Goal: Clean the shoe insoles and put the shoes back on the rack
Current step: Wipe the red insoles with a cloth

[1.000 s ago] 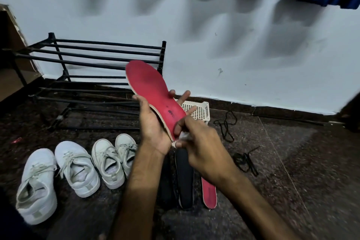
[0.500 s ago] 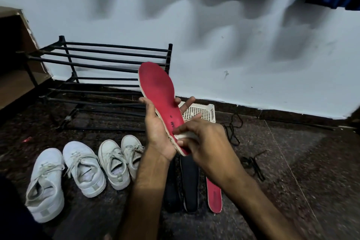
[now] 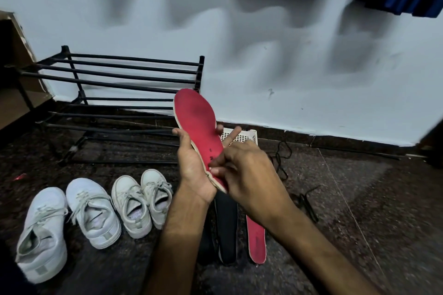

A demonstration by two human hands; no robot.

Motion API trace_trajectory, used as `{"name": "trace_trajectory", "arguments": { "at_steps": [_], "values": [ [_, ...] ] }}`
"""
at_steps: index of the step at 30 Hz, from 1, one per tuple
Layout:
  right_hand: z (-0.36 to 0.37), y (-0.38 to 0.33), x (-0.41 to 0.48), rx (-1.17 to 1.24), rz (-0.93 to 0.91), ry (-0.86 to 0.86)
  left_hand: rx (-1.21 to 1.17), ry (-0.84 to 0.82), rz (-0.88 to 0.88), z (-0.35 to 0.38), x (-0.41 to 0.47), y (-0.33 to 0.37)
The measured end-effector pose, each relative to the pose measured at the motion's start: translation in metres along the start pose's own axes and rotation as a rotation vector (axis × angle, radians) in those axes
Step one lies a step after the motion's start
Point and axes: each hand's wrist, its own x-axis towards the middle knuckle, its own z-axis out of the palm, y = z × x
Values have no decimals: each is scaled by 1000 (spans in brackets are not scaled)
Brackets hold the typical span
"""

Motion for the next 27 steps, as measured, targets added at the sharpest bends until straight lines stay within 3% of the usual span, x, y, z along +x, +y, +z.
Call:
{"name": "trace_trajectory", "arguments": {
  "at_steps": [5, 12, 17, 20, 23, 27],
  "values": [
    [-14, 13, 4, 146, 35, -160, 8, 19, -54, 4, -1, -1],
    [-14, 24, 27, -142, -80, 48, -43, 37, -95, 17, -5, -9],
    [-5, 12, -10, 144, 49, 17, 2, -24, -72, 5, -5, -6],
    [-12, 6, -14, 237, 19, -32, -32, -60, -19, 5, -6, -3],
    [-15, 7, 11, 28, -48, 45, -10, -81, -63, 11, -9, -8],
    [-14, 4, 37, -386, -67, 74, 31, -7, 2, 14, -10, -7]
  ]
}}
